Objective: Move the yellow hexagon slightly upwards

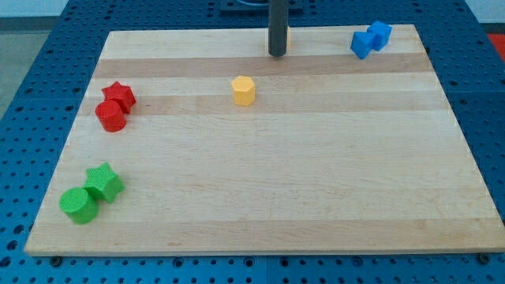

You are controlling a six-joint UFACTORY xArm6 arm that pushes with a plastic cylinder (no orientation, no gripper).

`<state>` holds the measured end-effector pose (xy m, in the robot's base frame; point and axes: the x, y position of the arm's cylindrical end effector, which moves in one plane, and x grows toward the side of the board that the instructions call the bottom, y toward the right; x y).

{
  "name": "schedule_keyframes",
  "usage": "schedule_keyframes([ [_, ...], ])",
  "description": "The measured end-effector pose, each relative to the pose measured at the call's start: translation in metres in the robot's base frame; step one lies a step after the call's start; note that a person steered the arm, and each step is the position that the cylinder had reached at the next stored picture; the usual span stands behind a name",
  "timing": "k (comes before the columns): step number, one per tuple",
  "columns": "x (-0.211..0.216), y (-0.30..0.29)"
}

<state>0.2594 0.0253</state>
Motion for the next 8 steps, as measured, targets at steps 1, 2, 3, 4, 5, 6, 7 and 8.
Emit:
schedule_keyframes([
  [1, 0.031, -0.001],
  [2, 0.073, -0.002],
  [3, 0.110, -0.010],
  [4, 0.131, -0.034],
  [5, 0.134, -0.061],
  [6, 0.121, -0.068],
  [7, 0.110, -0.084],
  [8, 0.096, -0.103],
])
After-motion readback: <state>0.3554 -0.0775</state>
